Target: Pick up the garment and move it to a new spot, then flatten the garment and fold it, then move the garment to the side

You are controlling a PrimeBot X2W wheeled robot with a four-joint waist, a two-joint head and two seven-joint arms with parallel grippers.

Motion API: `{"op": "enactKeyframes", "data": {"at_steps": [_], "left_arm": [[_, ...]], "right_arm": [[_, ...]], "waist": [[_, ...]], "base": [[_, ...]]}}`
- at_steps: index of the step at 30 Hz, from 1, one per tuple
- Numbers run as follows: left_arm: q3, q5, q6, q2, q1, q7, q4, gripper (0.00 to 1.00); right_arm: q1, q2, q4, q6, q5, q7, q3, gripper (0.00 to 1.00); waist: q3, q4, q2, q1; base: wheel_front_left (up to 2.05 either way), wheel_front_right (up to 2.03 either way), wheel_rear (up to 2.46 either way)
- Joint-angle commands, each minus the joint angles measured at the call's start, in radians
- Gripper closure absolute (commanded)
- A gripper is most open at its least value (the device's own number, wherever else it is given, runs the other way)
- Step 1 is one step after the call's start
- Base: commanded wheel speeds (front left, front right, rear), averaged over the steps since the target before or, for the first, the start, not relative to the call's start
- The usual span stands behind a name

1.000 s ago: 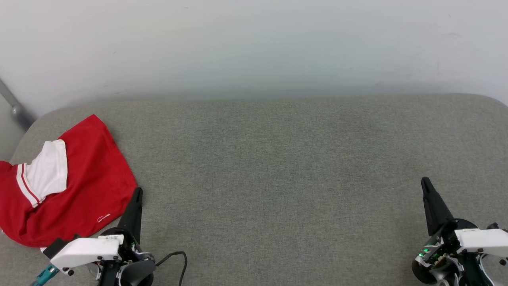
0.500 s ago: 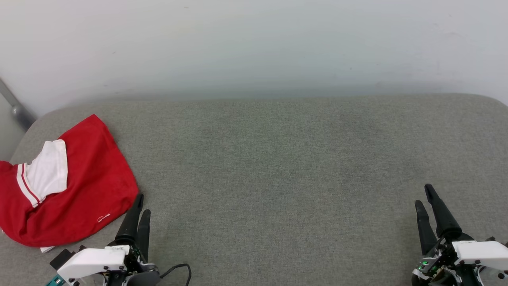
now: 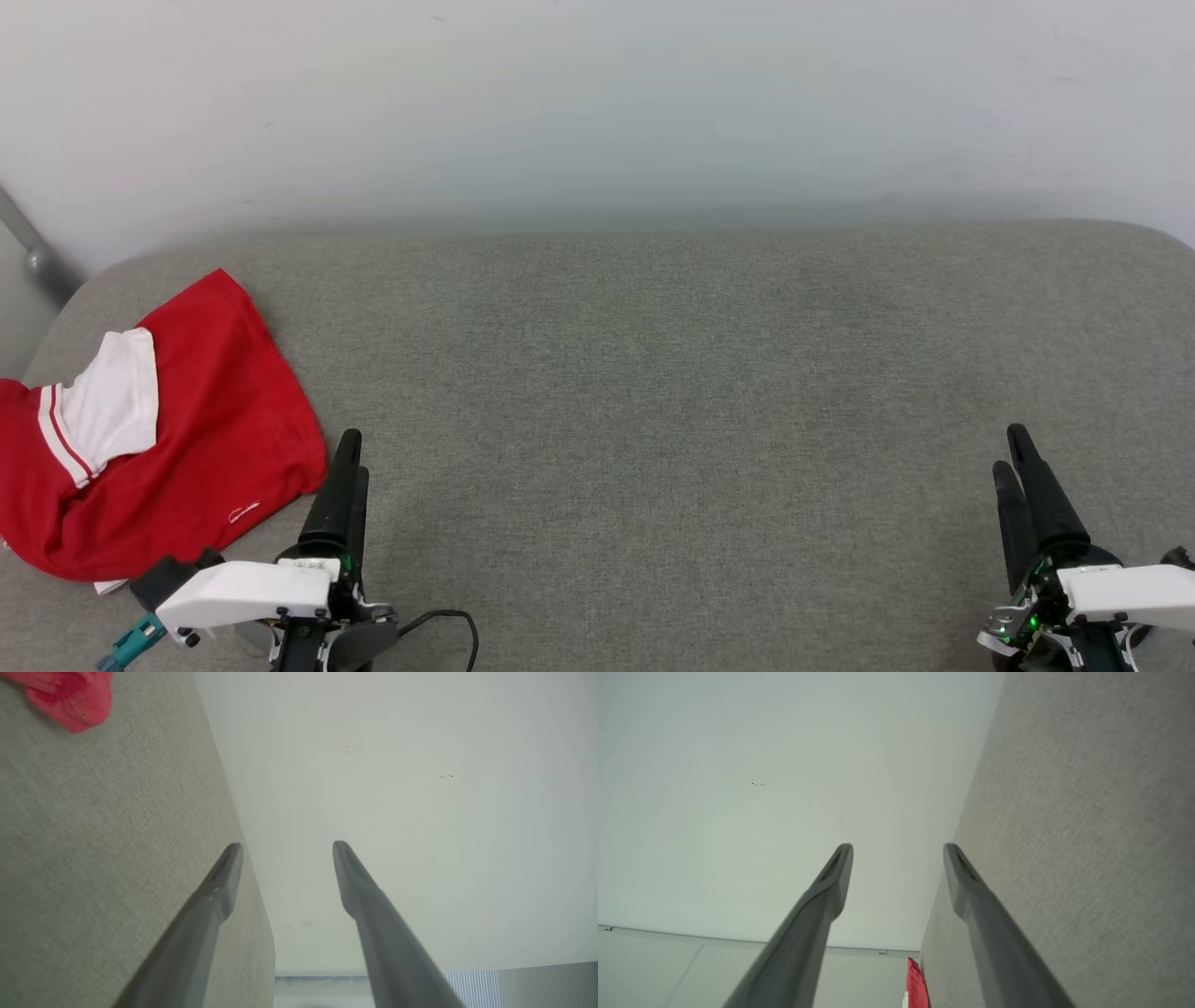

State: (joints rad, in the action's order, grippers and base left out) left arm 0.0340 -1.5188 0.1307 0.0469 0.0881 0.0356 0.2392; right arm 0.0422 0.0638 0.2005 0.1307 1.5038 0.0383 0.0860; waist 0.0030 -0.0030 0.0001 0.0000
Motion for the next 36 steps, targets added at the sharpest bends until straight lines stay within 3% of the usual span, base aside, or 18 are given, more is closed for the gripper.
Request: {"op": "enactKeyframes", "data": {"at_steps": [1,8,23,36], "left_arm": [[-0.01,0.041,0.001,0.002,0.032,-0.012,-0.029,0.0],[-0.044,0.234,0.0,0.002,0.031,-0.041,-0.048,0.0],[-0.111,0.608,-0.062,0.003,0.029,-0.098,-0.065,0.0],[-0.157,0.852,-0.109,0.04,0.025,-0.14,-0.078,0.0]], "right_arm": [[0.011,0.016,-0.028,0.0,-0.038,-0.012,-0.006,0.0],[0.001,0.033,-0.053,0.0,-0.213,-0.043,-0.015,0.0],[-0.015,0.033,-0.13,0.0,-0.639,-0.059,-0.029,0.0],[-0.025,0.05,-0.16,0.0,-0.841,-0.046,-0.056,0.0]], "waist": [[0.0,0.0,-0.0001,0.0],[-0.001,-0.001,-0.0001,0.0],[-0.003,-0.003,-0.0001,0.0],[-0.006,-0.004,-0.0001,0.0]], "base": [[0.0,0.0,0.0],[0.0,0.0,0.0],[0.0,0.0,0.0],[0.0,0.0,0.0]]}}
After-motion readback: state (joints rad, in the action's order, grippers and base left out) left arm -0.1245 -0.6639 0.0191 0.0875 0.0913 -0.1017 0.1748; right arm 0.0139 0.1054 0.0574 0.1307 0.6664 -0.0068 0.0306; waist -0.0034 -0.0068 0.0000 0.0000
